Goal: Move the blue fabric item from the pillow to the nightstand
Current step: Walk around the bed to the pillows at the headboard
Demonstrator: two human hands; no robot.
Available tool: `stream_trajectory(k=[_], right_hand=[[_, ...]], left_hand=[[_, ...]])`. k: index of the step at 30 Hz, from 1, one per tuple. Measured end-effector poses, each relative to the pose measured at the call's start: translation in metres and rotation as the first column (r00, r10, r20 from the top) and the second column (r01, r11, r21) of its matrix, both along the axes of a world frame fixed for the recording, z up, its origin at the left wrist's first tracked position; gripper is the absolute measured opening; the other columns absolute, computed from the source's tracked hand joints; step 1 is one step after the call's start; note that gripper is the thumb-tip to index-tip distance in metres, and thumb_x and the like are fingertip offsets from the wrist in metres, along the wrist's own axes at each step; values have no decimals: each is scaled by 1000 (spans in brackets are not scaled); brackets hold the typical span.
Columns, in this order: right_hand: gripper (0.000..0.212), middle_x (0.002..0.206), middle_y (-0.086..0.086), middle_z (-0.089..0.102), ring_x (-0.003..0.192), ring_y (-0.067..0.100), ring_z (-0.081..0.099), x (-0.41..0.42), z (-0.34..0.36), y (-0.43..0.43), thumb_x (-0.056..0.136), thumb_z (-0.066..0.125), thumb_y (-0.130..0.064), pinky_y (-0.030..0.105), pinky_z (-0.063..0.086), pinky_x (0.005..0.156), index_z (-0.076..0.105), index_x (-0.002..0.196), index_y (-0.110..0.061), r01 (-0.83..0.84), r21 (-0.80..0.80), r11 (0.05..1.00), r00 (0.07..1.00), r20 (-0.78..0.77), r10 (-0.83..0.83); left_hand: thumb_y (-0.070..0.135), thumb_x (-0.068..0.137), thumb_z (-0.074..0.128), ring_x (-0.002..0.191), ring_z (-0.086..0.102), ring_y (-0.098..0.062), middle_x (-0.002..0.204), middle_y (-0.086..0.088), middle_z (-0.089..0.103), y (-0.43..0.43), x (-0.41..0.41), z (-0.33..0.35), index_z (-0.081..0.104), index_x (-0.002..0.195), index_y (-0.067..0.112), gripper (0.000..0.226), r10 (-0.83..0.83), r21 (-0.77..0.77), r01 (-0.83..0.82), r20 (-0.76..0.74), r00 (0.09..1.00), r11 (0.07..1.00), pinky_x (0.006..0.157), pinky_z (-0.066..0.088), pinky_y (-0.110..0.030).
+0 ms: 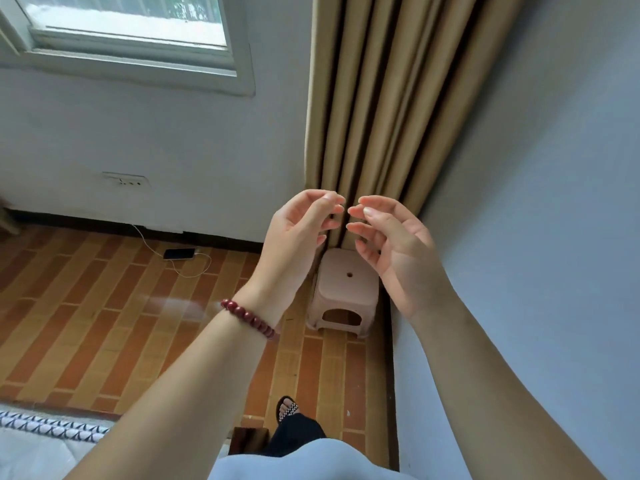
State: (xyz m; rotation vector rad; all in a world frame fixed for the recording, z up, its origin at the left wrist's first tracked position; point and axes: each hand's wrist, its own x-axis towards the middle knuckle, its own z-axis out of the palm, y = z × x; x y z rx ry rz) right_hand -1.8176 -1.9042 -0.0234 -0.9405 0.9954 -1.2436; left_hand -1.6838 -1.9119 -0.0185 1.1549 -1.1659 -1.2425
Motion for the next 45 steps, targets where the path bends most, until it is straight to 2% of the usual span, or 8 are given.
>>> stream_trajectory(k=[7,14,19,25,29,33,37,45], right_hand=[[11,91,-8,72,85,8,65,53,4,-98,79,62,-28,25,45,78,71,83,-33,-109,7,994,994,28,109],[11,90,-11,72,84,5,66,125,0,-183,79,64,-27,24,44,78,71,79,-36,-281,26,960,960,-7,281],[9,90,-10,72,86,7,67,179,-4,-256,77,66,-28,26,46,80,71,79,-36,-373,19,928,928,-13,373],[16,91,-8,73,87,11,67,248,0,-351,87,63,-20,27,46,79,70,81,-34,-478,0,878,878,-27,478],[17,89,-9,73,85,10,67,289,-1,-398,87,63,-20,28,45,79,71,81,-33,-535,15,845,844,-22,535],[12,91,-7,72,85,10,66,336,-7,-426,86,64,-22,29,45,81,70,82,-32,-617,47,785,785,-28,619],[7,92,-6,70,85,10,64,385,-12,-442,78,67,-25,25,45,76,70,82,-31,-697,71,714,715,-14,699],[8,93,-7,68,83,9,64,518,-19,-465,75,67,-27,26,44,78,70,82,-30,-787,82,611,612,-15,791]], left_hand=[[36,91,52,83,66,-4,81,14,70,-80,59,5,67,72,36,24,113,-2,-113,13,994,994,79,44,-26],[35,91,53,85,64,-7,84,13,68,-136,133,-1,66,77,31,20,298,42,-298,-4,955,954,85,45,-30],[38,90,52,85,65,-5,85,12,69,-194,184,-5,66,82,28,19,400,38,-400,6,917,916,85,46,-28],[41,88,52,88,65,-7,86,13,68,-273,245,-2,66,82,31,18,487,35,-486,-4,874,873,84,46,-28],[45,82,51,89,65,-7,87,12,69,-309,279,-6,66,80,34,18,559,45,-558,-8,829,829,82,46,-28],[46,82,50,88,65,-6,88,13,68,-326,315,-12,66,78,37,19,626,83,-624,3,780,777,80,44,-27],[46,81,51,86,65,-4,86,15,69,-335,356,-15,67,76,38,18,700,91,-696,-9,715,712,80,44,-27],[46,79,51,83,64,-2,82,18,69,-348,475,-25,67,73,39,19,790,99,-786,2,613,610,80,44,-27]])
